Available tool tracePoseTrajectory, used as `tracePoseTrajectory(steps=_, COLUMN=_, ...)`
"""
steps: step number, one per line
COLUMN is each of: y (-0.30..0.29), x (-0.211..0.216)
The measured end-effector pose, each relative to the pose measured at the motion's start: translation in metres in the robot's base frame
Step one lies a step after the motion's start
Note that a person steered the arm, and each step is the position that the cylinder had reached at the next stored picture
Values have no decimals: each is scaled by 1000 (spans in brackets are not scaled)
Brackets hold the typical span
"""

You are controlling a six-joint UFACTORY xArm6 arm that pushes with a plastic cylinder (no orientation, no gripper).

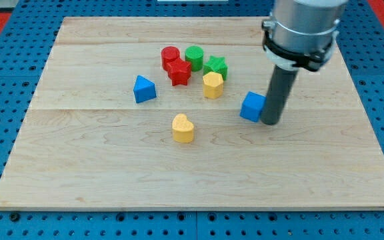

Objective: Place the blue blocks to the right center of the board

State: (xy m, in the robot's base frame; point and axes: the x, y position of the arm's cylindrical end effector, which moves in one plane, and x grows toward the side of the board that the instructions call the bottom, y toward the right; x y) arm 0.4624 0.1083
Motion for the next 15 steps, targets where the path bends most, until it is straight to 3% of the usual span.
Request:
tracePoseTrajectory(steps=2, y=-77, x=2)
tracePoseTrajectory(steps=4, y=13, x=-44)
tracePoseTrajectory(steps=6, y=-29, x=-77)
tracePoseTrajectory(steps=7, y=29, x=-78)
tracePoseTrajectory(steps=8, y=29, x=-76)
tracePoseTrajectory(steps=11, y=-264, x=-32)
tracePoseTrajectory(steps=12, y=-264, x=-51)
tracePoseTrajectory(steps=14, y=-165, x=-45)
tracePoseTrajectory(steps=15, y=-210, x=-61)
